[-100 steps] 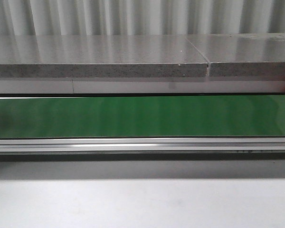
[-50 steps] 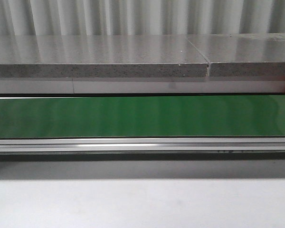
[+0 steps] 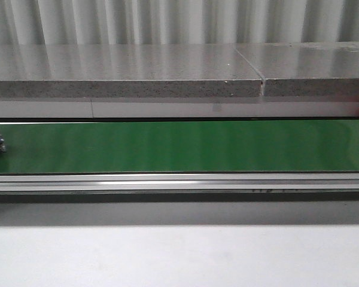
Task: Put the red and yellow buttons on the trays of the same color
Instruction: 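Carry the yellow button onto the belt and open the left gripper, then lower the left gripper onto a red button and grasp it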
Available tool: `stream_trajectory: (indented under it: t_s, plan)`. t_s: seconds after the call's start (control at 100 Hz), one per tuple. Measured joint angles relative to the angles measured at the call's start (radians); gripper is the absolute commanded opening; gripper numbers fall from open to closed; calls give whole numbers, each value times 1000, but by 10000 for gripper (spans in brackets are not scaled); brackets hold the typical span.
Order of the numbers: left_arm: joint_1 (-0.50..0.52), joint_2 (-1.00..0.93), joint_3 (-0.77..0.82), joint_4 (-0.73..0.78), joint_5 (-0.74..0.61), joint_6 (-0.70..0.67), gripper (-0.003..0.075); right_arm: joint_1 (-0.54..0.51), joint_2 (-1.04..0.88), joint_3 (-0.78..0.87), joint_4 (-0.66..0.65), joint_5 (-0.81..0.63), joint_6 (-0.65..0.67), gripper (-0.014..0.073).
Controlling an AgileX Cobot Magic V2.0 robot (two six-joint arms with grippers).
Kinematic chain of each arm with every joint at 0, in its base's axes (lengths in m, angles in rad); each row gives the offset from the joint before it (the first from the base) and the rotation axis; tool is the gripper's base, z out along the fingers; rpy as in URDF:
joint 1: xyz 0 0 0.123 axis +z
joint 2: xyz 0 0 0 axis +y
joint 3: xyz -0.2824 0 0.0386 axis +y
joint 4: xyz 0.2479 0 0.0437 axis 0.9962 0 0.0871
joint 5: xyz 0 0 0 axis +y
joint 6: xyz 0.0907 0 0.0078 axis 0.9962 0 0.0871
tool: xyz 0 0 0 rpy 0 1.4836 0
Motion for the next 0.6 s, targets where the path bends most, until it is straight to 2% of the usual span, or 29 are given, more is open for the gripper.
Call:
stream_trajectory:
  t_s: [0.12, 0.6]
  plan:
    - [17, 34, -7, 0, -47, -2, 587, 0, 0, 0, 0, 0, 0, -69]
    - [17, 316, -200, 0, -33, -2, 587, 0, 0, 0, 0, 0, 0, -69]
